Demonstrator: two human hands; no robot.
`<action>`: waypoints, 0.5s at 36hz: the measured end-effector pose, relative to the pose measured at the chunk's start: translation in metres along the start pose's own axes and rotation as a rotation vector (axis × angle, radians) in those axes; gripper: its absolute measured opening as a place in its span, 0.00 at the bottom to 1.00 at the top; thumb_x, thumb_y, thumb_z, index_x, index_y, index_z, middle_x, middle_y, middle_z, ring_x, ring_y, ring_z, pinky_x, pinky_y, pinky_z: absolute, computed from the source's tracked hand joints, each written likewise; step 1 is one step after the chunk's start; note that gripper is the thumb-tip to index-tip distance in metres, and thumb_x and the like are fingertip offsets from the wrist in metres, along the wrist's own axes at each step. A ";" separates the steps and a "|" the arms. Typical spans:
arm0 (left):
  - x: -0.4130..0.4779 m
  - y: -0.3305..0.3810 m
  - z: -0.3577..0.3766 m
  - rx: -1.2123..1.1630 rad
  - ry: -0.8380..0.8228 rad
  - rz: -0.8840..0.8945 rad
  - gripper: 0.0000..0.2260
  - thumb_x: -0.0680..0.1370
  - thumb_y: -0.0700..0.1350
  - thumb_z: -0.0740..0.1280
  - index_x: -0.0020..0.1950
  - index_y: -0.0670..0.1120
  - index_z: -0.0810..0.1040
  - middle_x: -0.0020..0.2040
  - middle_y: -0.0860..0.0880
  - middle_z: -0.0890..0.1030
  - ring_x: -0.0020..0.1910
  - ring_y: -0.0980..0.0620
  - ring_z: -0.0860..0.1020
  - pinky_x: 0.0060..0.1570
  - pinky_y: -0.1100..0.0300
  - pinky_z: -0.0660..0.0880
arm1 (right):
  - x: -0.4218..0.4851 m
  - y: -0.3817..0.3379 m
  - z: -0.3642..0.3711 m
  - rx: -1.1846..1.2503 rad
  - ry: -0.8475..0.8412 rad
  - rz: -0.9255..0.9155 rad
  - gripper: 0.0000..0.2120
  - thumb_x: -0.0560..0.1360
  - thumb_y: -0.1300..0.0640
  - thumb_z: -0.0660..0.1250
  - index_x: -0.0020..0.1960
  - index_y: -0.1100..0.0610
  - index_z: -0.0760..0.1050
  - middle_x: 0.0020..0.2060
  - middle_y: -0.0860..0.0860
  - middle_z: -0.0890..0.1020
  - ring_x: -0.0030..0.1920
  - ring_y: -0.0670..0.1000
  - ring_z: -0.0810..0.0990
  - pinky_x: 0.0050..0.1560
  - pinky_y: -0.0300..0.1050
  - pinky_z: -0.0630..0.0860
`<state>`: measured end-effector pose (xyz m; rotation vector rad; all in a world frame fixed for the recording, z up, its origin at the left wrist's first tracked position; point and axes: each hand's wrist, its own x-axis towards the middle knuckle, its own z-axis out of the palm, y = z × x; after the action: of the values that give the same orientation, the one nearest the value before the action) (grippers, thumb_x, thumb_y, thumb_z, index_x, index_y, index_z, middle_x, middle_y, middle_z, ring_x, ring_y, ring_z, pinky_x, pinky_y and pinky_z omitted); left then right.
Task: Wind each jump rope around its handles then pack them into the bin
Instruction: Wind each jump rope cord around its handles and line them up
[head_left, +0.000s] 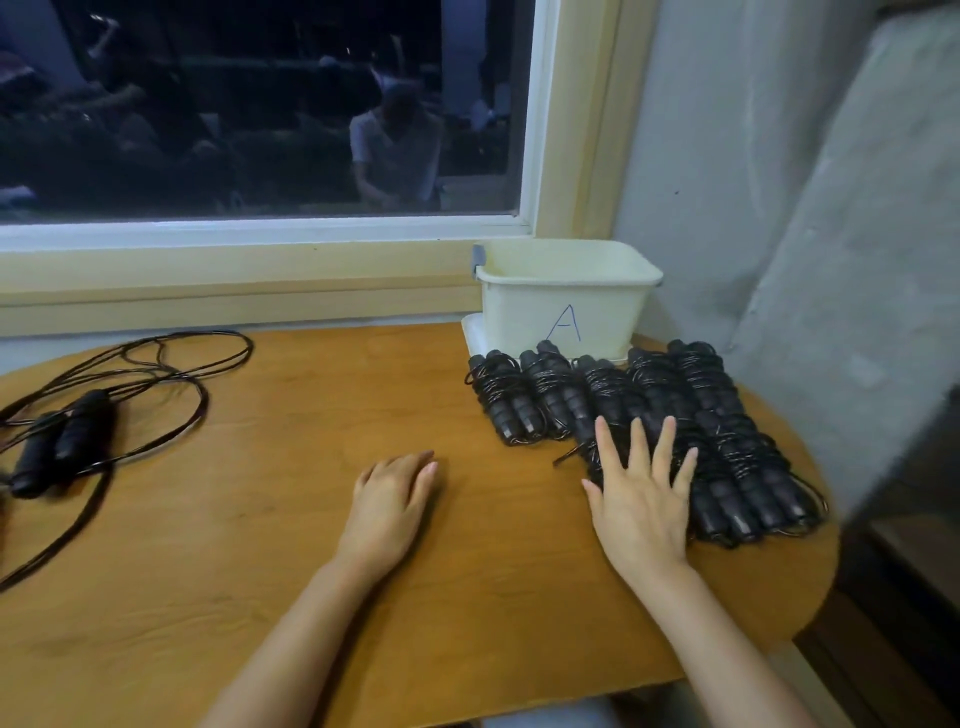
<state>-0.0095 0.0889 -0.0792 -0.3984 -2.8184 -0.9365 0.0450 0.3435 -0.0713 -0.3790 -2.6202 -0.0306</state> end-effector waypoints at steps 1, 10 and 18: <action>0.000 0.000 0.000 0.003 -0.004 0.001 0.18 0.84 0.53 0.55 0.68 0.48 0.76 0.65 0.50 0.78 0.67 0.51 0.72 0.70 0.50 0.62 | -0.001 0.000 0.000 0.001 0.004 -0.009 0.39 0.65 0.48 0.80 0.72 0.56 0.71 0.67 0.66 0.75 0.72 0.72 0.64 0.65 0.77 0.61; -0.003 0.004 0.000 0.125 -0.024 0.006 0.17 0.84 0.54 0.55 0.68 0.50 0.76 0.70 0.52 0.74 0.72 0.51 0.66 0.71 0.52 0.56 | -0.003 -0.006 -0.010 0.102 -0.004 -0.102 0.33 0.77 0.35 0.53 0.73 0.55 0.71 0.70 0.61 0.74 0.73 0.67 0.66 0.67 0.73 0.62; -0.018 0.003 -0.025 0.147 -0.031 -0.044 0.18 0.84 0.56 0.53 0.71 0.53 0.73 0.71 0.54 0.73 0.72 0.53 0.65 0.72 0.52 0.56 | 0.002 -0.053 -0.035 0.340 0.047 -0.234 0.24 0.78 0.43 0.65 0.69 0.54 0.75 0.64 0.53 0.80 0.65 0.58 0.77 0.67 0.62 0.72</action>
<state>0.0101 0.0723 -0.0620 -0.3358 -2.9115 -0.7300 0.0455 0.2903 -0.0376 0.0464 -2.5458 0.3191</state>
